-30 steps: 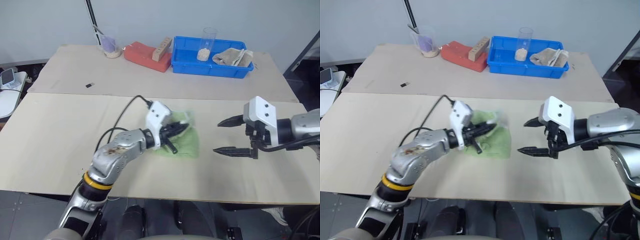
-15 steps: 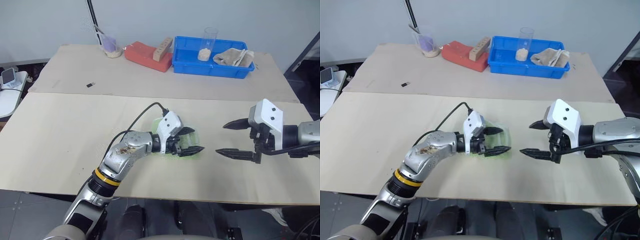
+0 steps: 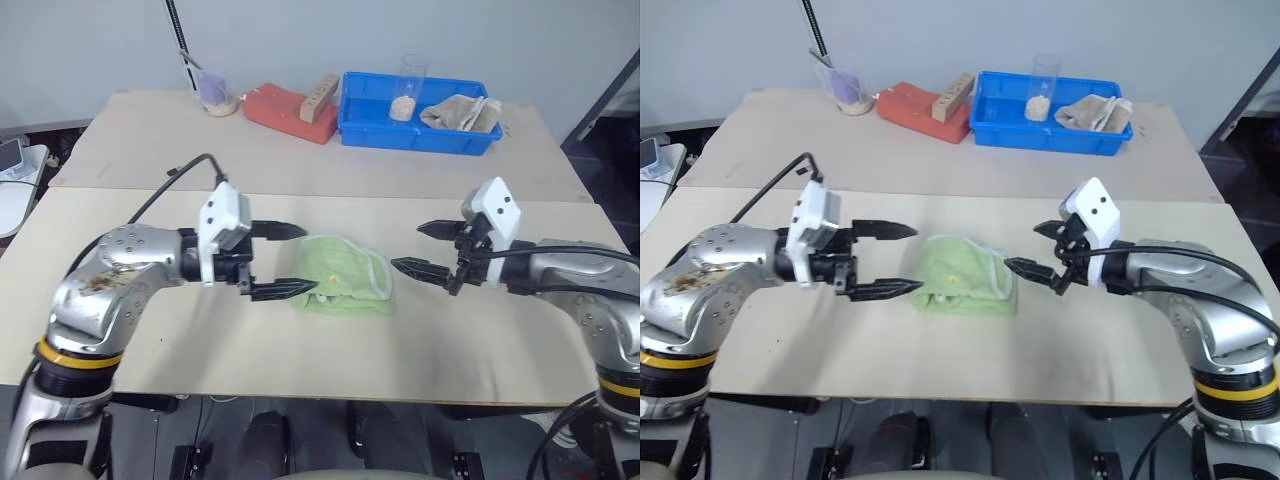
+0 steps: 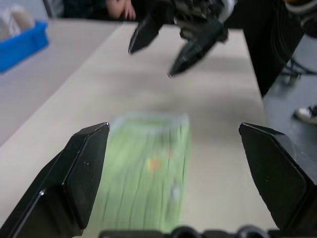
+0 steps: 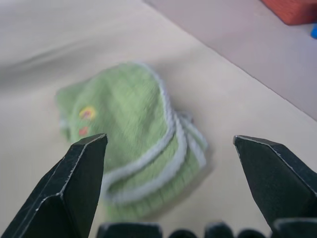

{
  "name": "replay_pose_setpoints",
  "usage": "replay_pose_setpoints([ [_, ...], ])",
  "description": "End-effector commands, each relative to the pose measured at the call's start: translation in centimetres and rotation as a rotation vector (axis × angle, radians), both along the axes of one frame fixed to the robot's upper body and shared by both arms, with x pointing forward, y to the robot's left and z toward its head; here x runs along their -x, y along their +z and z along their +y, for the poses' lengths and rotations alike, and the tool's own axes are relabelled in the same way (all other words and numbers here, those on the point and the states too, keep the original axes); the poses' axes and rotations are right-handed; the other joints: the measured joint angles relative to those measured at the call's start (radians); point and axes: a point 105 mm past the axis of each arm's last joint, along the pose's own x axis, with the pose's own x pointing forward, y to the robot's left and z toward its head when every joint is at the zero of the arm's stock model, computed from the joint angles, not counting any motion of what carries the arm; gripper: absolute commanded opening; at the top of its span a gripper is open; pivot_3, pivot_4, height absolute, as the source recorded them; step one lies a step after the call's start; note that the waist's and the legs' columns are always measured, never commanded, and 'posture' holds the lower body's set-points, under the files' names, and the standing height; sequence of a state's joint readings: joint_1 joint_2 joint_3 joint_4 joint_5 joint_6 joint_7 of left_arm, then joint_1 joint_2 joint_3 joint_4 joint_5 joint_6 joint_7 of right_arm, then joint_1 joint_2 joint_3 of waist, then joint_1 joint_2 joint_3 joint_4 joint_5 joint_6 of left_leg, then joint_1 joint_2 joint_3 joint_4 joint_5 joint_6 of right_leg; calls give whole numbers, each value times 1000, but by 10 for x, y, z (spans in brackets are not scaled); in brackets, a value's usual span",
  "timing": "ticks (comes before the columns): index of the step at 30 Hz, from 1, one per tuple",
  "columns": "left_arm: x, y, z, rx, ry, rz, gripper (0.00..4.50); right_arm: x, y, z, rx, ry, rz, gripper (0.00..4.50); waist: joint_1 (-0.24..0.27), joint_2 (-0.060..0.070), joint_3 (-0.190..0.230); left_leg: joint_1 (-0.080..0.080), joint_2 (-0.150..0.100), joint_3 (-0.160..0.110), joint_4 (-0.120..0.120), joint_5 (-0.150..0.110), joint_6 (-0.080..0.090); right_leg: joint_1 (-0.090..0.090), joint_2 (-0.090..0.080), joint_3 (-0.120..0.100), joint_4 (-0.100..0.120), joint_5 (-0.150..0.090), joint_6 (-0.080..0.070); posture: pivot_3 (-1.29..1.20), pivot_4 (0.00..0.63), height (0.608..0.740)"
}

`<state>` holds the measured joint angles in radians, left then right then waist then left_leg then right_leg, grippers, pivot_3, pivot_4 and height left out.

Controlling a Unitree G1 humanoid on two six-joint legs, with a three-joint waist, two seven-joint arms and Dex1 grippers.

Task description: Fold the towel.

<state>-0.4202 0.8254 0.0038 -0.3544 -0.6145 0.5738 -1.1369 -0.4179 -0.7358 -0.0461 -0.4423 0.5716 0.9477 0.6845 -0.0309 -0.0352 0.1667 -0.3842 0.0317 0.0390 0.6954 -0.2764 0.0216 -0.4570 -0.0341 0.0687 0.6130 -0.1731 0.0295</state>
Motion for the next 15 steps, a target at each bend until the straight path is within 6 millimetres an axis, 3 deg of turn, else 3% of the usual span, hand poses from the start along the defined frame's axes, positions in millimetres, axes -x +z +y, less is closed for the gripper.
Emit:
replay_pose_setpoints([
  [1,8,8,18,-63,4,-86,4443,-8,-13,7,-24,-70,16,4500,0,0,0,0,0,0,0,0,0,0,0,0,0,0,0,0,150,714],
  [9,25,5,27,-52,-3,-95,4443,-28,-38,18,-94,-193,70,4500,10,0,0,-1,0,1,0,0,0,-1,-1,0,0,0,0,0,150,714],
  [15,38,20,25,50,-60,-96,4443,-37,-67,16,-76,-247,156,4500,10,0,0,0,0,1,0,0,0,-1,-1,0,0,0,0,0,150,714],
])
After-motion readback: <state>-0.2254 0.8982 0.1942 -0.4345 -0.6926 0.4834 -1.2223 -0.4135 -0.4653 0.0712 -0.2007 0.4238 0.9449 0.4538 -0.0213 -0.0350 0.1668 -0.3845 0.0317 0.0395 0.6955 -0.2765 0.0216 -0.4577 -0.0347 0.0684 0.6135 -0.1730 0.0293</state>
